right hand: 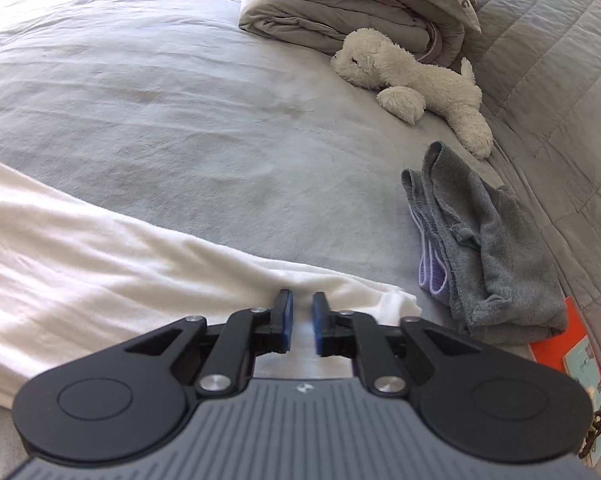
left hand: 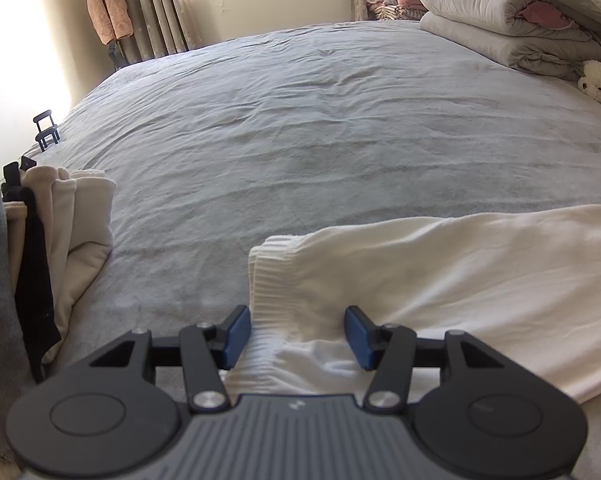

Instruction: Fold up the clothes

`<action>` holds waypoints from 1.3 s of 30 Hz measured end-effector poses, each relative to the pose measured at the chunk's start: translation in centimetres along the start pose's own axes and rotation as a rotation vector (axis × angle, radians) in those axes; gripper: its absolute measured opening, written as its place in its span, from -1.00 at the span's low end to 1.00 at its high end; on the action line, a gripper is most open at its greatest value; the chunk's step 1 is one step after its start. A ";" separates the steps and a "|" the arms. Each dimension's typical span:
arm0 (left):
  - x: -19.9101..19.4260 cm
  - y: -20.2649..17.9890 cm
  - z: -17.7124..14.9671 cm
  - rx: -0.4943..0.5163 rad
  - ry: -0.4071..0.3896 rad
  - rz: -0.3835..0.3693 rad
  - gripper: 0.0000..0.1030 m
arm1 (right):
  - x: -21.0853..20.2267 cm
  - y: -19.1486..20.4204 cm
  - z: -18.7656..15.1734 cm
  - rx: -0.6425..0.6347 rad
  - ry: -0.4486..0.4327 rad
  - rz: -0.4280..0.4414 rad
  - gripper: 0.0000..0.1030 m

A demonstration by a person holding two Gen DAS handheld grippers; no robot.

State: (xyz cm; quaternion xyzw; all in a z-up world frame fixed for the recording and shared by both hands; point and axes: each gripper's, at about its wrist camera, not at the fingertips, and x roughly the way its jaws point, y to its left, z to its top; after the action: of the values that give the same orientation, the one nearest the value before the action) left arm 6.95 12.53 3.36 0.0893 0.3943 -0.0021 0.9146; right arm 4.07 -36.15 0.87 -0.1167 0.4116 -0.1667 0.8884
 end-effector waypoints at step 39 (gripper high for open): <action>-0.3 0.9 0.2 -0.078 0.014 -0.042 0.09 | -1.9 -2.0 -0.1 0.170 -0.044 0.077 -0.21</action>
State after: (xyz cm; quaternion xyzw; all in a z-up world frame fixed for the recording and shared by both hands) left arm 6.99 13.39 3.85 0.0452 0.4021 -0.0051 0.9145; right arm 2.51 -37.25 2.80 -0.0286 0.3804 -0.1639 0.9097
